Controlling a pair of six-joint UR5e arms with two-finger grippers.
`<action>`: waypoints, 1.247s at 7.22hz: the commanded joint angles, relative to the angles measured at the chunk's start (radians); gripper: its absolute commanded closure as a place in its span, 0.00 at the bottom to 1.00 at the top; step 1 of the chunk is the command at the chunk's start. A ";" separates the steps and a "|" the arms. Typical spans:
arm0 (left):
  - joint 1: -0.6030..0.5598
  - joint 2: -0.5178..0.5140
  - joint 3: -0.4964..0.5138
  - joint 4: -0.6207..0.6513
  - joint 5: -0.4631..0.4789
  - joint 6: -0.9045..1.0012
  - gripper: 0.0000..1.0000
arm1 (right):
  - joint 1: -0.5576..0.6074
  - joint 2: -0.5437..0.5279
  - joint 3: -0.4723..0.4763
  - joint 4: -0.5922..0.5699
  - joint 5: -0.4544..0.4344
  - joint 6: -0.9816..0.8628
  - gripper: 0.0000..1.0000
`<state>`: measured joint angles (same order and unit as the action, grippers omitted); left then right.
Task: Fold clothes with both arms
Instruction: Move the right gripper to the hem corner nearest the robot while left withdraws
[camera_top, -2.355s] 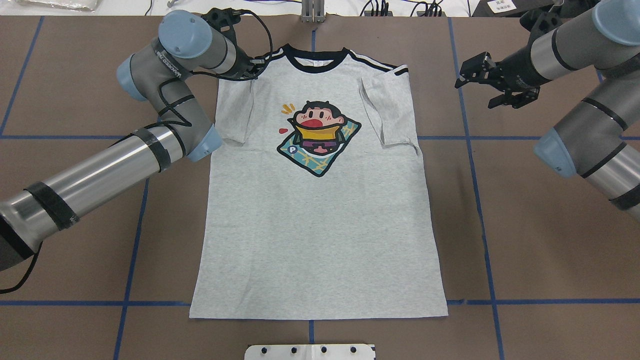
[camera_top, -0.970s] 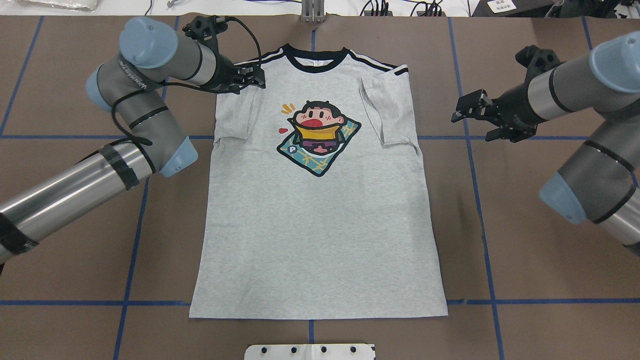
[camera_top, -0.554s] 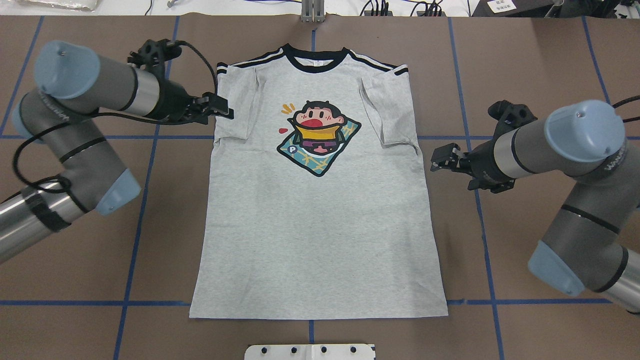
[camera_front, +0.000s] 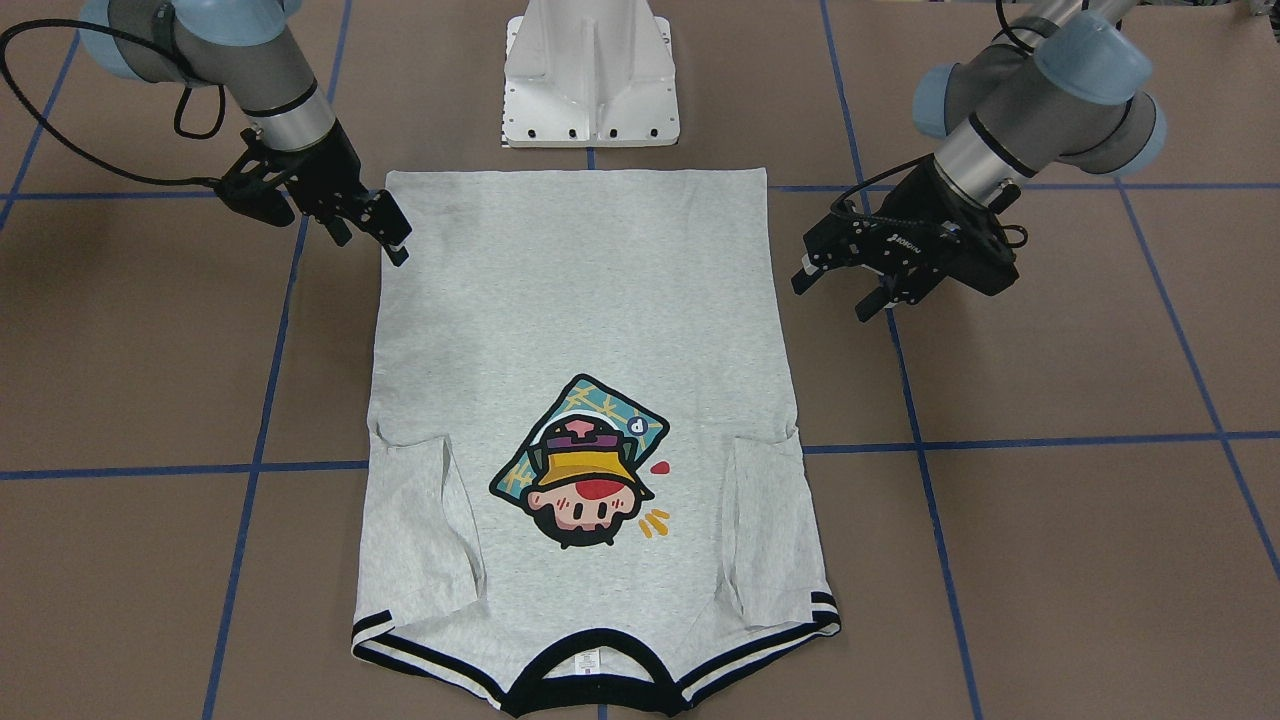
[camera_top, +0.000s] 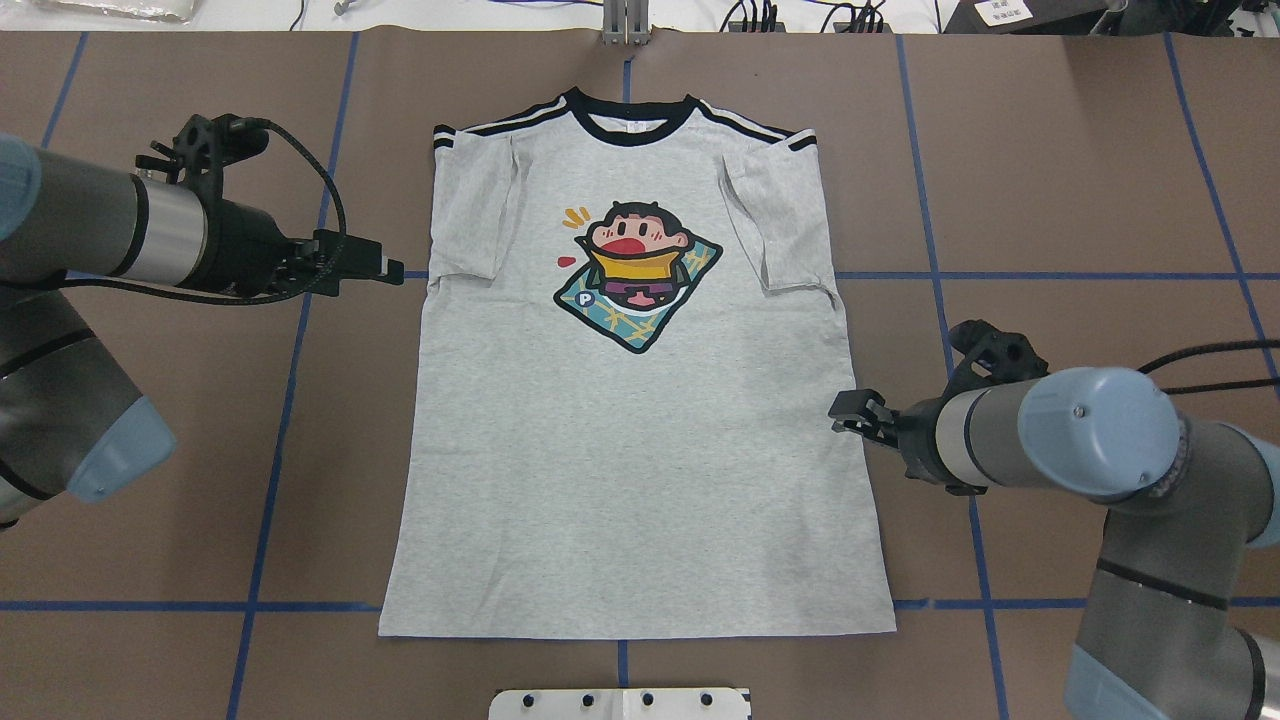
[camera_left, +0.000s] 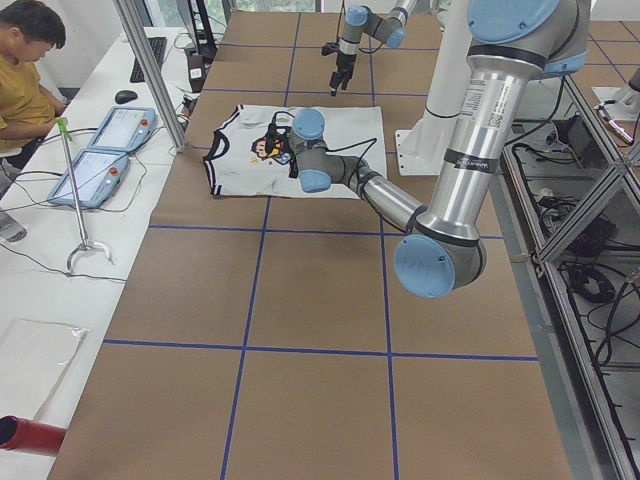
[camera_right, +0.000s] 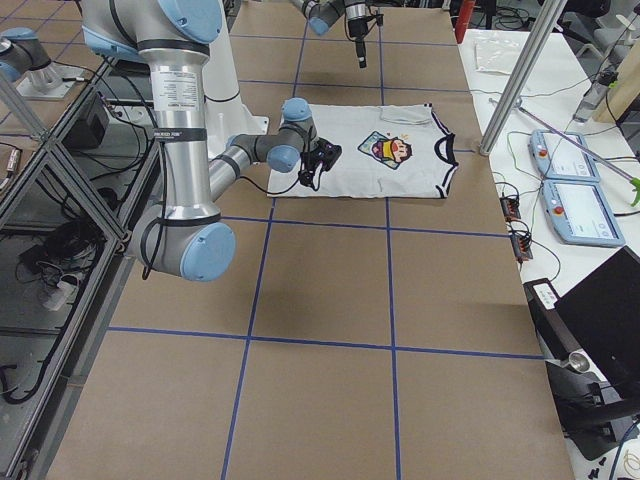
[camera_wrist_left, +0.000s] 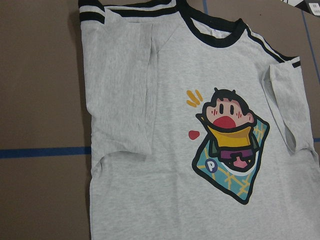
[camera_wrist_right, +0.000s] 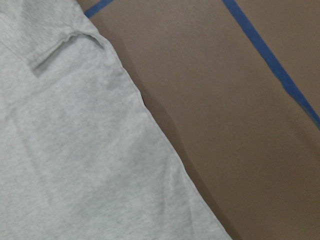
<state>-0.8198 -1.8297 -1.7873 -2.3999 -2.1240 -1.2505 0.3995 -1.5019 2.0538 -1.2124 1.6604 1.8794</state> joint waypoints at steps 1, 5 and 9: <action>0.001 0.010 -0.020 -0.001 -0.010 0.000 0.01 | -0.173 -0.031 0.035 -0.053 -0.170 0.203 0.01; 0.001 0.007 -0.026 -0.001 -0.020 0.000 0.01 | -0.316 -0.031 0.101 -0.208 -0.217 0.385 0.04; 0.001 0.003 -0.026 -0.001 -0.017 0.000 0.01 | -0.337 -0.057 0.097 -0.213 -0.215 0.385 0.08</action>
<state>-0.8191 -1.8262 -1.8137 -2.4007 -2.1416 -1.2503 0.0659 -1.5519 2.1510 -1.4236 1.4435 2.2638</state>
